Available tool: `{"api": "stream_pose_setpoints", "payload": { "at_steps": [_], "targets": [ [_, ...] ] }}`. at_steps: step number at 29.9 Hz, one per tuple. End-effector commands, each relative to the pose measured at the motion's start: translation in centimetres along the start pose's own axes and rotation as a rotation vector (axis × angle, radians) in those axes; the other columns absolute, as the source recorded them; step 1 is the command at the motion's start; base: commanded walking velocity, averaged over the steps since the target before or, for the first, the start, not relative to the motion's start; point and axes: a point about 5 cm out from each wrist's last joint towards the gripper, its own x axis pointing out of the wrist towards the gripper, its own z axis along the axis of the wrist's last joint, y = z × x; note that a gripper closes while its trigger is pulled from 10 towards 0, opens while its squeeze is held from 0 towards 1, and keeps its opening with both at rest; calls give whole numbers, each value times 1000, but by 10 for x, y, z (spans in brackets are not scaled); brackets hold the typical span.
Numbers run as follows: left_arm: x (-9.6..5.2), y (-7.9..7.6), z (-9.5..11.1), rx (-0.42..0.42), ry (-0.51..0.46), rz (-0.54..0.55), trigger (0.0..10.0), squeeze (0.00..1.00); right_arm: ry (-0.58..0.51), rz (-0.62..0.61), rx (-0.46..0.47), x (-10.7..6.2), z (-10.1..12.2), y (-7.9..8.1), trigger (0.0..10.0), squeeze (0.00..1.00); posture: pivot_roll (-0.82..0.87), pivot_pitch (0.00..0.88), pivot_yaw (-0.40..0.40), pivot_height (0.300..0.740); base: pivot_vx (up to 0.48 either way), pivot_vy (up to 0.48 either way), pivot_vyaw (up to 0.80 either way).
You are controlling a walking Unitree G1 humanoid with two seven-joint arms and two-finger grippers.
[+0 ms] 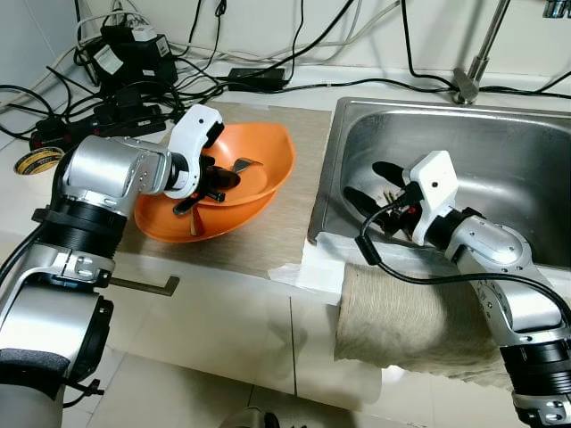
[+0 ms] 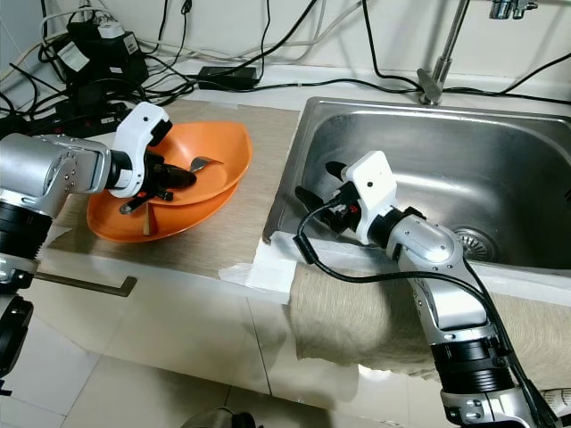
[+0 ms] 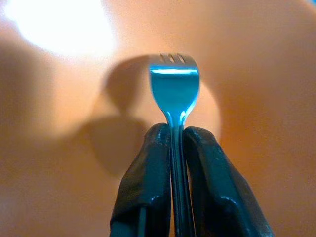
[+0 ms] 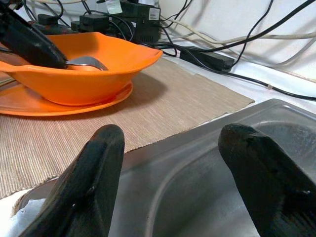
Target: Kitchen organization
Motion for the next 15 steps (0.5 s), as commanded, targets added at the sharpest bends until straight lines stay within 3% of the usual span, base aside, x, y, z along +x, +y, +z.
{"api": "stream_pose_setpoints", "payload": {
  "at_steps": [1,6,15],
  "targets": [
    [-2,5,-1,-21,-34,24,0,0,-16,12,2,-1,4,2,10000,0,-25,0,90,740,0,0,0],
    [-8,7,9,-39,-131,29,0,0,-11,12,5,-1,4,1,10000,0,-23,0,84,740,0,0,0],
    [-13,4,18,-57,-201,22,0,0,-8,17,7,-1,4,1,10000,0,-22,0,80,740,0,0,0]
  ]
}}
